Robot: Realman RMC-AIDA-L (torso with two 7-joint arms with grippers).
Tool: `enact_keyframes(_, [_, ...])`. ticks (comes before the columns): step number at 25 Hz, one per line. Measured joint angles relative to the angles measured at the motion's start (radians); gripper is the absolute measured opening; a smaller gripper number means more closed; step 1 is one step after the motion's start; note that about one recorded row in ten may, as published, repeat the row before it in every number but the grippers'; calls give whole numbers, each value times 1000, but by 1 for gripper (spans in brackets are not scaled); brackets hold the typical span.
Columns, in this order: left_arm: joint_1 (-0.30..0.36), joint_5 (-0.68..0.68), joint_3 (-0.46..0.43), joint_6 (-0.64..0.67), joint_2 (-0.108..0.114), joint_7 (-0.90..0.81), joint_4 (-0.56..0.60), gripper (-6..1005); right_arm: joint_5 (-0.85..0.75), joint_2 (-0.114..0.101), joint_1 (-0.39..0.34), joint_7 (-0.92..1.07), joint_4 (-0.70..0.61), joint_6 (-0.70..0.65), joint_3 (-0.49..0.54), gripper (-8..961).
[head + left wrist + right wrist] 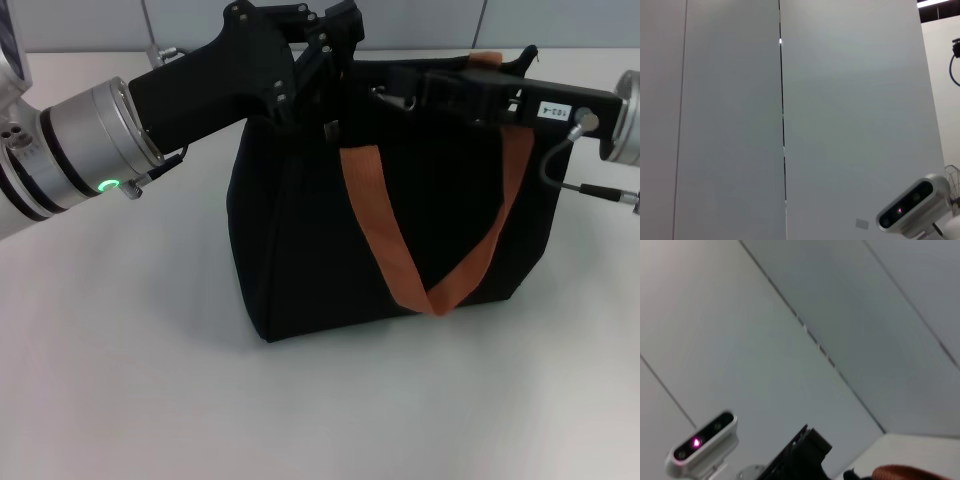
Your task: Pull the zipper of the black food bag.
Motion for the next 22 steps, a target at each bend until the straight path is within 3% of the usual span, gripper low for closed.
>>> enact_keyframes(4, [0, 0, 0, 0, 0, 0, 0, 24, -1, -11, 9, 167, -109, 22, -109, -1])
enact_keyframes(7, [0, 0, 2, 0, 0, 0, 1, 24, -14, -34, 25, 311, -203, 27, -170, -1])
enact_keyframes(17, [6, 0, 4, 1, 0, 0, 1, 24, -157, -90, 136, 558, -264, -36, -178, 0])
enact_keyframes(22, [9, 0, 1, 1, 0, 0, 0, 24, -190, -102, 167, 616, -281, -47, -183, -1])
